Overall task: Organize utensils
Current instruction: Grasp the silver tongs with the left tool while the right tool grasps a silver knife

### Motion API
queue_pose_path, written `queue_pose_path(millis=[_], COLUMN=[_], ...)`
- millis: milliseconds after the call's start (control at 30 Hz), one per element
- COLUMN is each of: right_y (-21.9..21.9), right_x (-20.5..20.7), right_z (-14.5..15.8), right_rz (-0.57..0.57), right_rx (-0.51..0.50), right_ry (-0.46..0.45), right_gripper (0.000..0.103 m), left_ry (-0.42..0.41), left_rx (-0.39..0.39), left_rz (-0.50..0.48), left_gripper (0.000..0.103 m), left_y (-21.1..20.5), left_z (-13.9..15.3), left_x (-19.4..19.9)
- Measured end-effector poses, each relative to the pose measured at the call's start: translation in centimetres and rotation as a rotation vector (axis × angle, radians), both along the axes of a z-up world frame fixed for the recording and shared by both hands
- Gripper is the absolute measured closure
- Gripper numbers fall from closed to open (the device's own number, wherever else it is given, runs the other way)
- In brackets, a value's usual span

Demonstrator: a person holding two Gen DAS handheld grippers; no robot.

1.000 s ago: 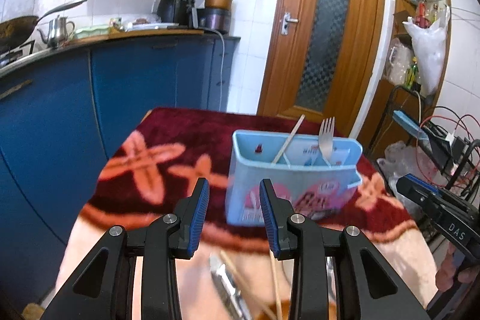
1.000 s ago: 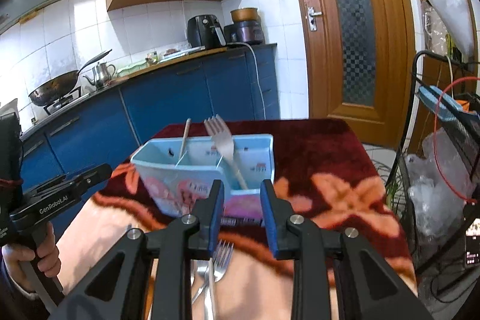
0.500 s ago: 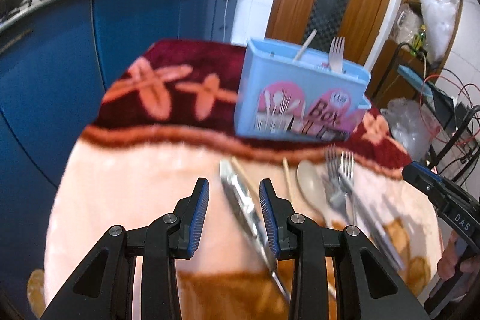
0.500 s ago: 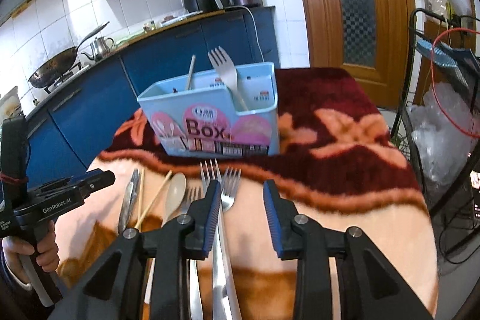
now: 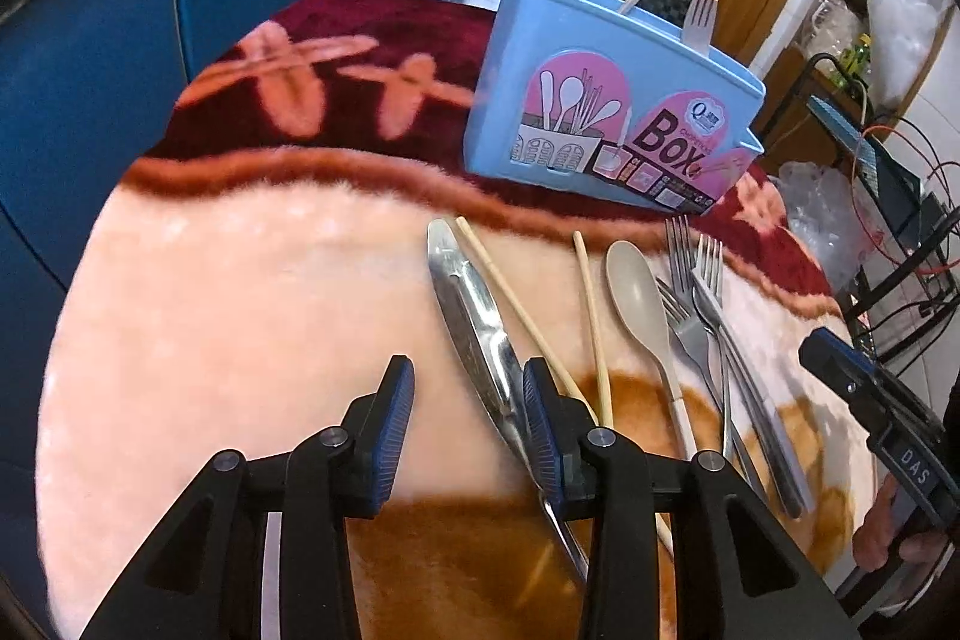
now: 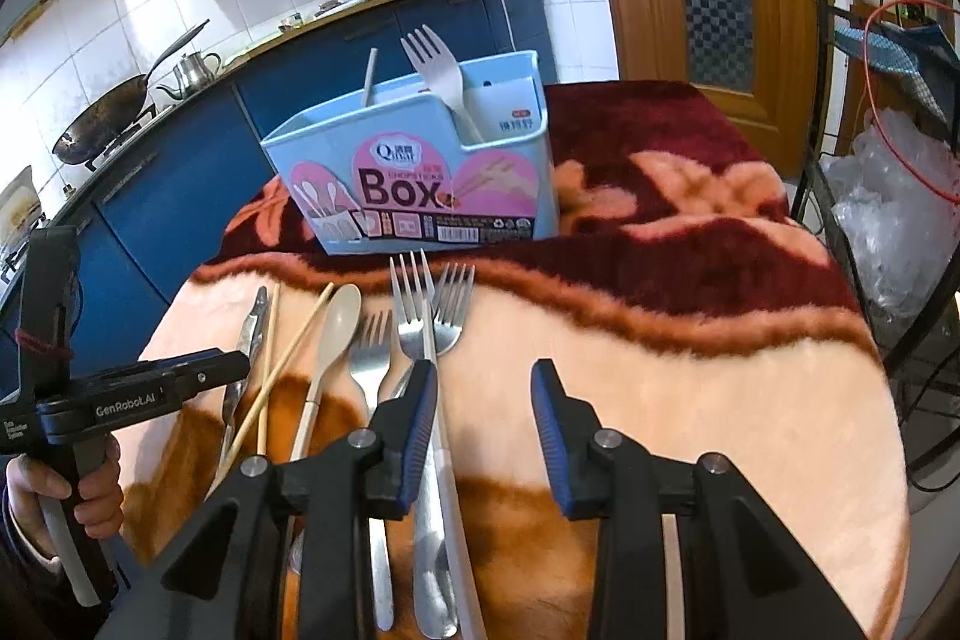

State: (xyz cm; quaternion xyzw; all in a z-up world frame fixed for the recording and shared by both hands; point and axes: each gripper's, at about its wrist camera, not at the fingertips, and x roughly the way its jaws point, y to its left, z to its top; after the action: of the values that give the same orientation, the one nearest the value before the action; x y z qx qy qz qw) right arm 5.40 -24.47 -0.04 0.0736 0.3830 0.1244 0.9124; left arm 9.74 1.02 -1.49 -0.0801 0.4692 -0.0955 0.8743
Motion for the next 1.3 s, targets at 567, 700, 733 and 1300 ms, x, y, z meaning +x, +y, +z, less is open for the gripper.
queue_pose_path(millis=[567,700,733,1300], right_y=[0.7,1.2,1.3,3.4], right_x=[0.5,0.8,0.9,4.3], right_z=[-0.6,-0.6,-0.6,-1.2], right_rz=[0.037,0.062,0.072,0.187], right_rx=[-0.015,-0.026,-0.033,-0.074], right_ry=[0.048,0.066,0.074,0.214], right_gripper=[0.066,0.066,0.066,0.075], left_ry=[0.058,0.029,0.015,-0.272], left_rx=[-0.141,-0.17,-0.173,-0.104], left_rz=[-0.042,-0.043,-0.039,-0.028], left_gripper=[0.096,0.096,0.097,0.1], left_y=[1.1,1.4,1.5,2.2], left_z=[-0.4,-0.2,0.0,5.1], left_x=[2.4,1.9,1.7,-1.4])
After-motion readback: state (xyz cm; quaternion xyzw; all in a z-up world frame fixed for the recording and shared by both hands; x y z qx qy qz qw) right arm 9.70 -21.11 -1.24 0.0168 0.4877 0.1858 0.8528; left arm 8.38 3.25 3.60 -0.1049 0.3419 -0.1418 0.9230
